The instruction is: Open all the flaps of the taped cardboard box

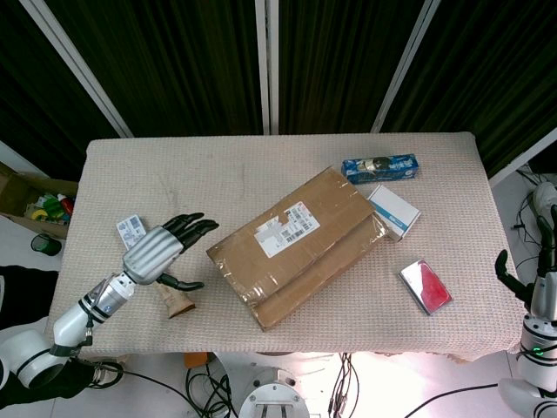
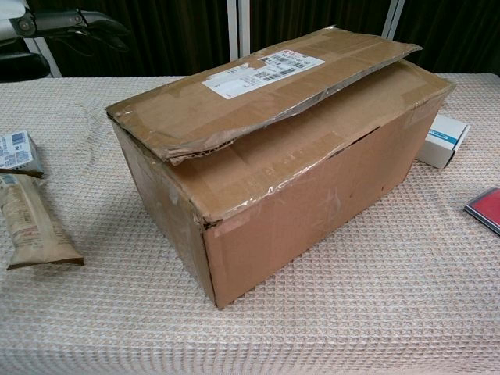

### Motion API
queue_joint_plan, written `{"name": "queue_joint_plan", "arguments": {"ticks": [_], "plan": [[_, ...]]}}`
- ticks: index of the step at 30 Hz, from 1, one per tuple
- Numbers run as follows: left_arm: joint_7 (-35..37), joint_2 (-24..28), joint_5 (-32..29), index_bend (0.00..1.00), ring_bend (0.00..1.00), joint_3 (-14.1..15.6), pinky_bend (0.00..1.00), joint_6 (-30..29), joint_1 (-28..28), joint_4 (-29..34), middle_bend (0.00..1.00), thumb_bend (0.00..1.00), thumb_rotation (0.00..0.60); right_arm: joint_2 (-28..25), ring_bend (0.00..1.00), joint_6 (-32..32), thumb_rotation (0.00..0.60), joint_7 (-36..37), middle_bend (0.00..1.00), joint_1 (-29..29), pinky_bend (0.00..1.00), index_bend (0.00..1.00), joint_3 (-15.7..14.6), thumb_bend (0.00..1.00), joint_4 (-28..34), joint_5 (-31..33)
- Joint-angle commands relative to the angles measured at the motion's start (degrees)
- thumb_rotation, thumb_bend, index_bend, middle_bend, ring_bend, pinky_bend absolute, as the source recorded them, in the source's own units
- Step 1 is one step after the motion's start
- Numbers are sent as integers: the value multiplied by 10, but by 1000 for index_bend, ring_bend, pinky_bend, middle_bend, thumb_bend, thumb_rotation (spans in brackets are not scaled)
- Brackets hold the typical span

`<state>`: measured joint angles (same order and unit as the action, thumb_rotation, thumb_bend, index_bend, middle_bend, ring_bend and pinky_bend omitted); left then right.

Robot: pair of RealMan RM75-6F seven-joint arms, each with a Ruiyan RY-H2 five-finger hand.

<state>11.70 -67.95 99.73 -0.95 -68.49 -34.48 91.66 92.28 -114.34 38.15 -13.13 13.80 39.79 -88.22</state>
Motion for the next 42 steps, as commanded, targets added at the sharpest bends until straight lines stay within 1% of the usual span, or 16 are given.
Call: {"name": "queue_joint_plan", "arguments": {"ticks": [1,13,19,21,23,25,26,30,31,34,37,42], "plan": [[1,1,0,64,54,1,163,-1,0,-1,101,37,0,1,0,1,600,-1,0,0,0,0,-1,477,-1,0],[1,1,-2,64,54,4,163,-5,-3,0,101,37,0,-4,0,-1,600,-2,0,0,0,0,0,477,0,-1],[-1,0,-5,64,53,7,163,-2,-3,-2,101,37,0,-5,0,12,600,-11,0,-1,0,0,-8,477,1,-4],[-1,2,-10,64,54,7,163,-3,-1,-2,101,37,0,-15,0,40,600,-27,0,0,0,0,-20,465,12,-6],[-7,4,-18,64,54,6,163,-4,3,-3,101,37,0,-40,0,83,600,-65,0,1,0,0,-39,374,50,-11],[-11,6,-22,64,53,5,163,-7,6,-4,101,37,0,-69,0,108,600,-111,0,-3,0,0,-51,272,96,-19],[-11,7,-24,65,53,6,163,-8,8,-5,101,37,0,-88,0,120,600,-143,0,-7,0,0,-56,241,128,-26],[-17,10,-27,65,54,7,163,-15,15,-9,101,37,0,-151,0,156,600,-248,0,-34,0,0,-59,86,249,-51],[-20,10,-28,64,53,6,163,-18,17,-11,101,37,0,-169,0,168,600,-283,0,-45,0,0,-58,51,287,-61],[-28,9,-30,65,54,5,163,-30,25,-17,101,37,0,-201,0,204,600,-366,0,-77,0,0,-49,3,369,-83],[-37,5,-35,65,54,4,163,-45,35,-29,101,37,0,-215,0,258,600,-429,0,-112,0,0,-42,0,430,-92],[-29,-5,-45,65,53,2,163,-73,56,-57,100,37,0,-204,0,334,600,-489,0,-162,0,0,-22,0,484,-77]]}}
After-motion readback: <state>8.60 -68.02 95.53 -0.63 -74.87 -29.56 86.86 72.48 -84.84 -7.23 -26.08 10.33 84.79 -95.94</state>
